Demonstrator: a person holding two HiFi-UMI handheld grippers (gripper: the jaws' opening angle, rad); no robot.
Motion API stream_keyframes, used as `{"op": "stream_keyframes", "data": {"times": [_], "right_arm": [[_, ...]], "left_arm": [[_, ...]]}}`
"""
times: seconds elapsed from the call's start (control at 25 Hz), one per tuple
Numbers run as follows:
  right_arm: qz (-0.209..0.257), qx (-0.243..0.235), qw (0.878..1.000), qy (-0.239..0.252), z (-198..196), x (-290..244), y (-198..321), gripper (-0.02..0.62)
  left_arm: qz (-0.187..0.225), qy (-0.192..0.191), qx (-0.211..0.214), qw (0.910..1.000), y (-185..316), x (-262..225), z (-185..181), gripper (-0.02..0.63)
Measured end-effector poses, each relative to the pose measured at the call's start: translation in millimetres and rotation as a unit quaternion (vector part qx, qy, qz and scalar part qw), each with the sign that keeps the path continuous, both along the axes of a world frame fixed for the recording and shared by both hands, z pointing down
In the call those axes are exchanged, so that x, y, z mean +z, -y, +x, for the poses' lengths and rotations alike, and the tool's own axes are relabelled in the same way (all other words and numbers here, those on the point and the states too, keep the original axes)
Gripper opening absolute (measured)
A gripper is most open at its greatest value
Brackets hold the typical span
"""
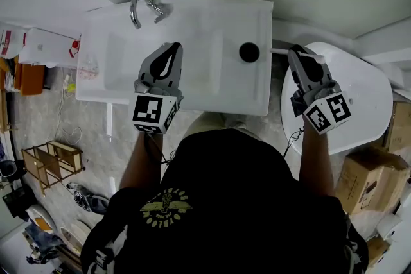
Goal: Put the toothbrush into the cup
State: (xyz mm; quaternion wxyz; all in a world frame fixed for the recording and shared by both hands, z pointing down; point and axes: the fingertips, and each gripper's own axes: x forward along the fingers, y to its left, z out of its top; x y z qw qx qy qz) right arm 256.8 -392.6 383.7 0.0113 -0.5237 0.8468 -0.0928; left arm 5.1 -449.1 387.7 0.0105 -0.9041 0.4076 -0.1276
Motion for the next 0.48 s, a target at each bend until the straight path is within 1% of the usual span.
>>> {"op": "stream_keyframes", "data": {"times": [0.16,0.48], "right_arm": [[-0.018,-0.001,1.000,-0.005,-6.2,19.1,10.6,0.054],[-0.040,-0.006,0.999,-0.013,-19.5,45.3,26.6,0.054]], "left_arm": [[0.001,0.001,0.002,1.0000,9.8,4.3,-3.6,0.014],[-0.004,0.006,0.002,1.0000,19.1,12.5,-9.6,0.014]]}}
